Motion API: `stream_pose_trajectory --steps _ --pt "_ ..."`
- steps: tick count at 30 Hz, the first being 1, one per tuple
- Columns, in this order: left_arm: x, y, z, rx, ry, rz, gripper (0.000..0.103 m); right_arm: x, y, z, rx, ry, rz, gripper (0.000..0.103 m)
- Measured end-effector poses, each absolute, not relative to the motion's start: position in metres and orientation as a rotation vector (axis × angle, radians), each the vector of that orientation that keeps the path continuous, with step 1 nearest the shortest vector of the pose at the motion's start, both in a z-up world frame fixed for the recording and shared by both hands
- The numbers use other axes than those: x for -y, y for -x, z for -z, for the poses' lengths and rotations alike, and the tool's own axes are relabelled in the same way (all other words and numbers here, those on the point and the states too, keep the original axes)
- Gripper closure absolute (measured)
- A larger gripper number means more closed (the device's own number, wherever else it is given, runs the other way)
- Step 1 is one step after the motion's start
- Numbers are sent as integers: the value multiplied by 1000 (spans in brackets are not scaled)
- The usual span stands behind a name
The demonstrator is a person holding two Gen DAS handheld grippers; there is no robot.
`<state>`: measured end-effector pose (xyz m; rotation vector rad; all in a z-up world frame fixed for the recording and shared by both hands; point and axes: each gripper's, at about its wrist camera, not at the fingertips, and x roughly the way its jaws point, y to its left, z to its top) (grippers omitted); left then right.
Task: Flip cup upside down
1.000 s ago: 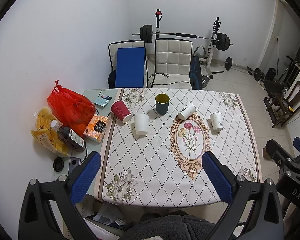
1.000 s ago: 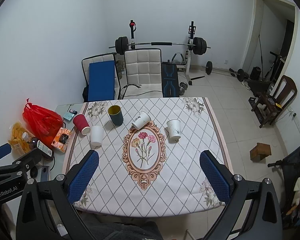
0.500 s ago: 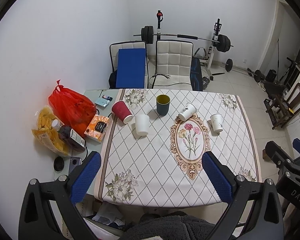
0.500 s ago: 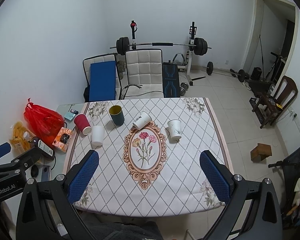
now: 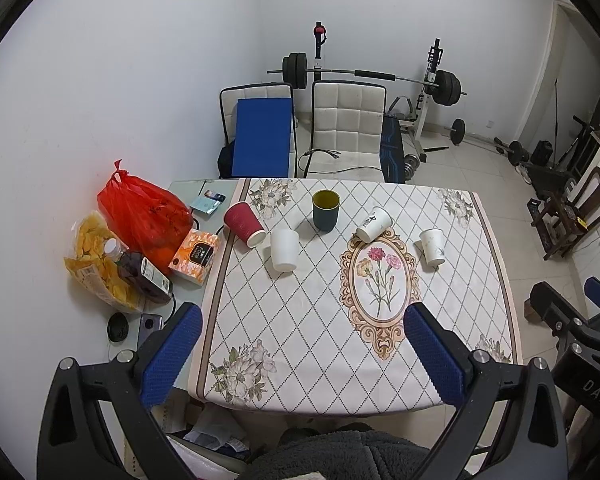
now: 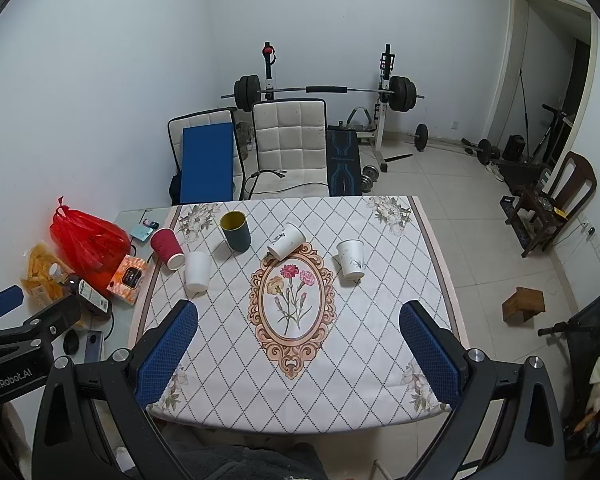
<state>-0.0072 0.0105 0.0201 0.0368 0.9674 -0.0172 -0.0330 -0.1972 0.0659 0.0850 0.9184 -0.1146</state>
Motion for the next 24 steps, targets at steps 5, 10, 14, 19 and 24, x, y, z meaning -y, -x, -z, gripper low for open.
stream_pose_trajectory --steps 5,10,14,19,24 --pt "-10 7 -21 -969 -41 13 0 196 31 -66 -920 -92 107 1" --pt "-7 -5 -3 -993 -61 -10 0 202 24 -55 -940 -106 102 1" --pt "-6 -22 37 -1055 -65 -61 0 211 10 -16 -1006 -110 108 1" --pt "-15 -44 91 -1139 -65 -128 0 220 -14 55 -1153 -120 86 1" --pt "-30 -62 144 -1236 -30 -153 0 222 -30 134 -1289 -104 74 1"
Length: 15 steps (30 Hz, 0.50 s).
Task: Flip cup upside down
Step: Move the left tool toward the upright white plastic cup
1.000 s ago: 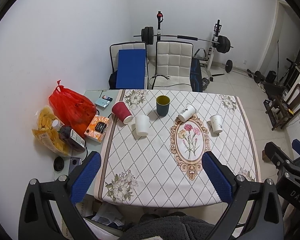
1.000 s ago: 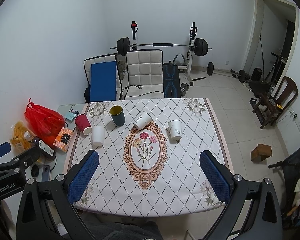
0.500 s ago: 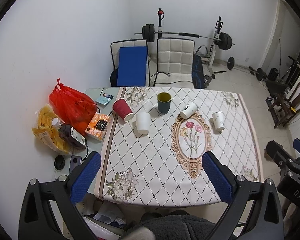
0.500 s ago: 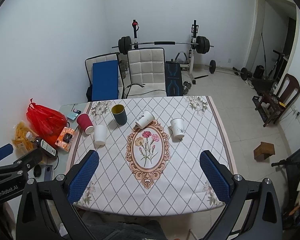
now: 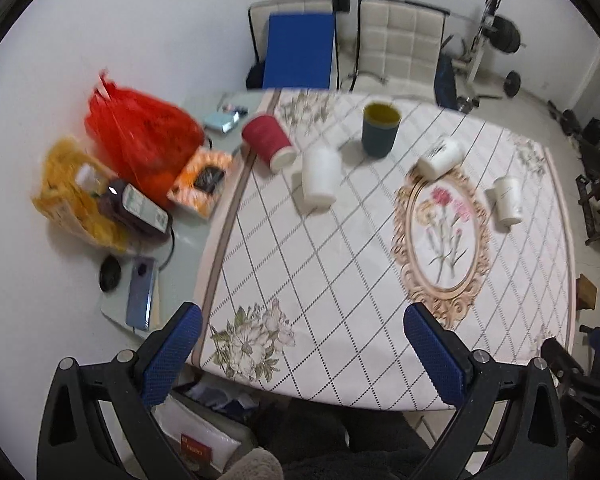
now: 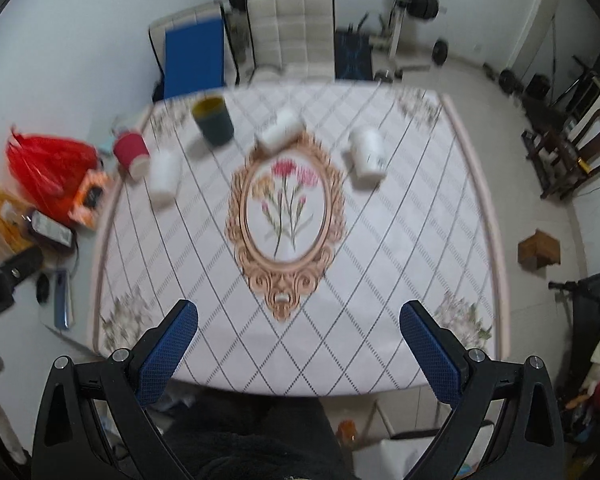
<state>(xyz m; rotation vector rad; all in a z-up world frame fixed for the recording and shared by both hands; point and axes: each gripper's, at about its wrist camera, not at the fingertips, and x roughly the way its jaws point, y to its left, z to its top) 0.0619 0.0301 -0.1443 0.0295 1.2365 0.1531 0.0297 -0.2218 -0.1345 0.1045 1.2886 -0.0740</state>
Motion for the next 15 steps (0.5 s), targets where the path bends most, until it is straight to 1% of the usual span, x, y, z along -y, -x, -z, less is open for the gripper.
stream_pose_trajectory --steps 7,10,15 --pt "-48 -97 194 -1317 -5 -130 0 215 -57 230 -1456 -111 109 1" --pt "-57 -122 213 -1340 -9 -115 0 210 -70 262 -1508 -116 139 1" --pt "-70 -167 245 -1392 -33 -98 0 199 -94 299 -1575 -122 184 1"
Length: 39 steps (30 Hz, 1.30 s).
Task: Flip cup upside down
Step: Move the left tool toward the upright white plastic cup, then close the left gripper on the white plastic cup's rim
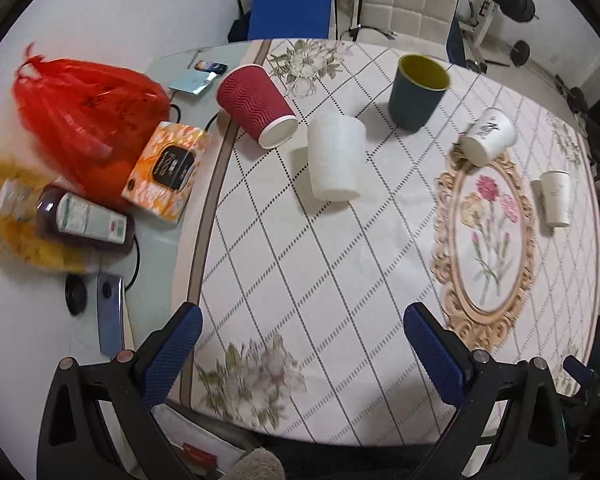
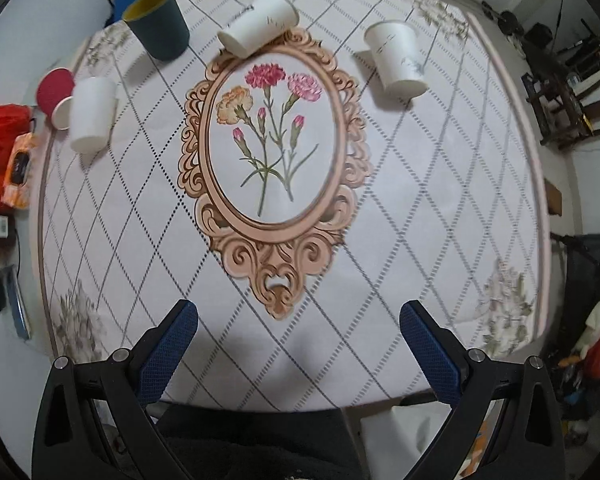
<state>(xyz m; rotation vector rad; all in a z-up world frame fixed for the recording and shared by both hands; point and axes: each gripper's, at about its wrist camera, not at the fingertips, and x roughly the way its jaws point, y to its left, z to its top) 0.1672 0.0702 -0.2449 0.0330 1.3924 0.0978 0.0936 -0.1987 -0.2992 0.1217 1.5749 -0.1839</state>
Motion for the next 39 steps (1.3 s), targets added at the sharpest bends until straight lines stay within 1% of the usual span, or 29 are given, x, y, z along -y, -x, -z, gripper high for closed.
stream_pose_trajectory --steps 10,17,23,27,35,37,39 --pt "-94 -253 292 -1454 -51 -88 0 162 -162 346 -1622 -105 186 1" --pt "-106 -300 323 -1512 -40 -79 0 142 -206 367 -1646 -81 169 1" --pt "-109 -325 351 -1575 -2 -49 0 125 -241 377 -1647 -47 148 1" --pt "-104 -335 361 -1615 78 34 0 109 -264 382 -1643 -22 128 1" --pt "-73 -347 374 -1653 39 139 0 85 -302 390 -1646 -2 111 1" --pt "-65 -349 378 -1658 20 155 3 82 -309 391 -1647 0 113 1" --pt "-59 -350 382 -1667 7 168 16 79 -315 392 -1649 5 115 1"
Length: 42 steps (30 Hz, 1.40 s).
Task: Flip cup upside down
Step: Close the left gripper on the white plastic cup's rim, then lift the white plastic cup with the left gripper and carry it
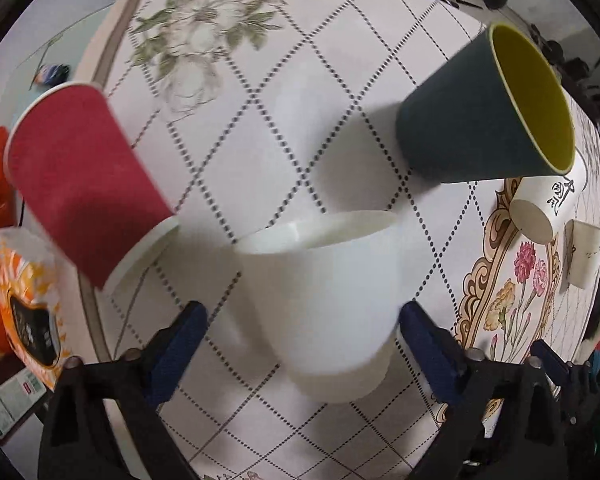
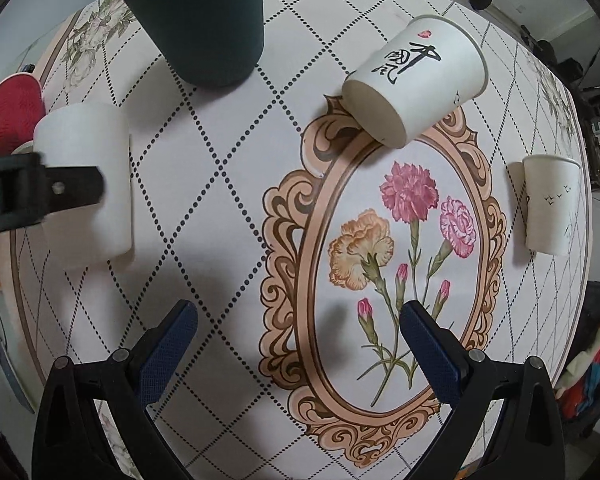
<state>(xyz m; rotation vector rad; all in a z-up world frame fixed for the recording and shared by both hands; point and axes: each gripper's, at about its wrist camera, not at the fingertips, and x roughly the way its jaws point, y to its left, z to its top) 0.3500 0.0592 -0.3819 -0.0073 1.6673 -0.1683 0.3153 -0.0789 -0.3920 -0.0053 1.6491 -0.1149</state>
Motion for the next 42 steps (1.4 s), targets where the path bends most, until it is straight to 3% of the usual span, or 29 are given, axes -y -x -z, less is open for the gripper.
stream_pose_trajectory --steps 1,4,25,42 --pt "-56 -351 384 -1675 4 173 25 77 -317 392 -1650 8 116 1" --pt "-50 -355 391 -1684 -24 177 33 73 -325 395 -1652 14 122 1" --pt "-39 -359 422 -1639 -99 112 35 105 -303 391 -1630 -39 159 1" --pt "-25 -269 366 -1709 0 234 35 139 -247 366 -1610 -98 163 1"
